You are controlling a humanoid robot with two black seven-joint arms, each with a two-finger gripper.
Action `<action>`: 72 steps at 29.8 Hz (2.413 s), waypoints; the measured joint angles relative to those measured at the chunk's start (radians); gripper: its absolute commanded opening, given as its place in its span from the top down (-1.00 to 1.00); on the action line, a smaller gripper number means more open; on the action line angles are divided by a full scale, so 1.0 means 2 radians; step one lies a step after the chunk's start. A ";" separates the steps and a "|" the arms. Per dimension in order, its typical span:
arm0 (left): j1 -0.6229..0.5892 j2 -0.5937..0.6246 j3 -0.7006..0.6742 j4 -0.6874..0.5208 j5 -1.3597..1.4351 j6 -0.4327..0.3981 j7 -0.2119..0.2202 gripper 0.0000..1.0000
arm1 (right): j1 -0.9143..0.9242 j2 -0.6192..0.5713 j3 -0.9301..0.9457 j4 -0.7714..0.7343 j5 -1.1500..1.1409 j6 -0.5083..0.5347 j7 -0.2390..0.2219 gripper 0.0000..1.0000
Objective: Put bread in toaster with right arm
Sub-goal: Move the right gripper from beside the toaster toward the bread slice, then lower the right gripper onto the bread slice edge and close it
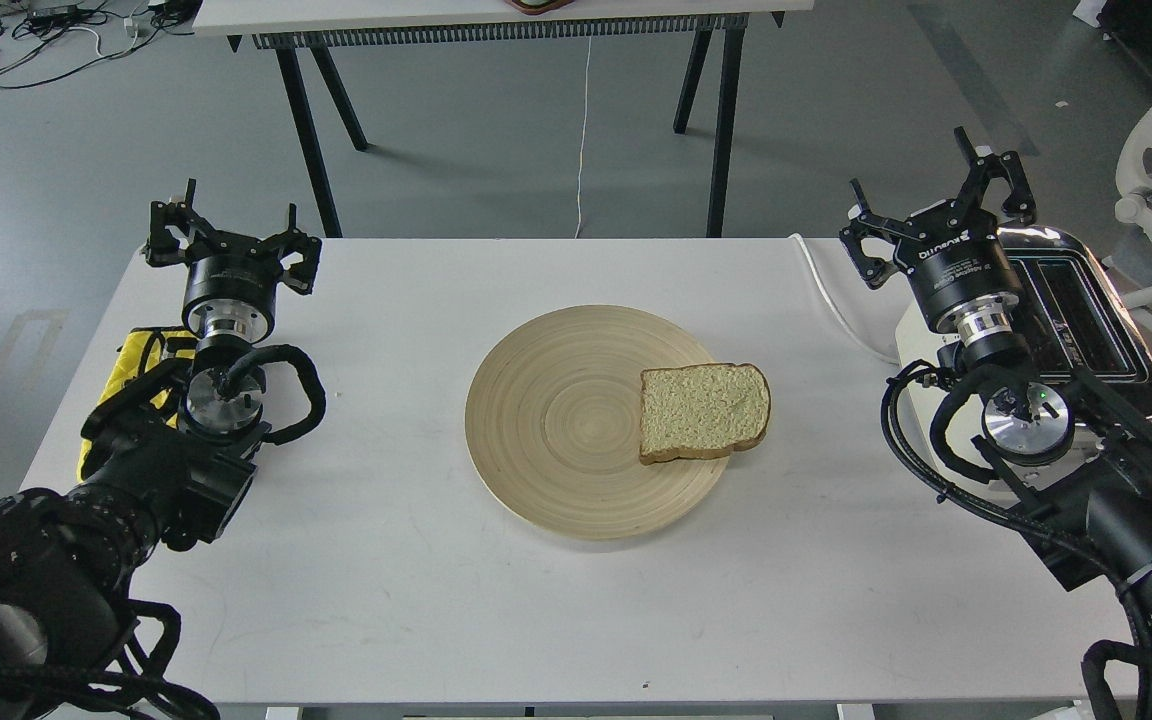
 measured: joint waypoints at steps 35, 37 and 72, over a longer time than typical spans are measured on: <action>0.000 0.001 0.001 0.000 0.000 0.000 0.000 -1.00 | -0.010 -0.075 -0.273 0.118 -0.499 -0.407 -0.019 -0.99; 0.000 0.001 0.001 0.000 0.000 0.000 0.000 -1.00 | -0.026 -0.068 -0.280 0.116 -0.499 -0.409 -0.018 -0.98; 0.000 0.001 0.001 0.000 0.000 0.000 0.000 -1.00 | -0.041 -0.025 -0.326 0.130 -0.497 -0.449 -0.017 0.99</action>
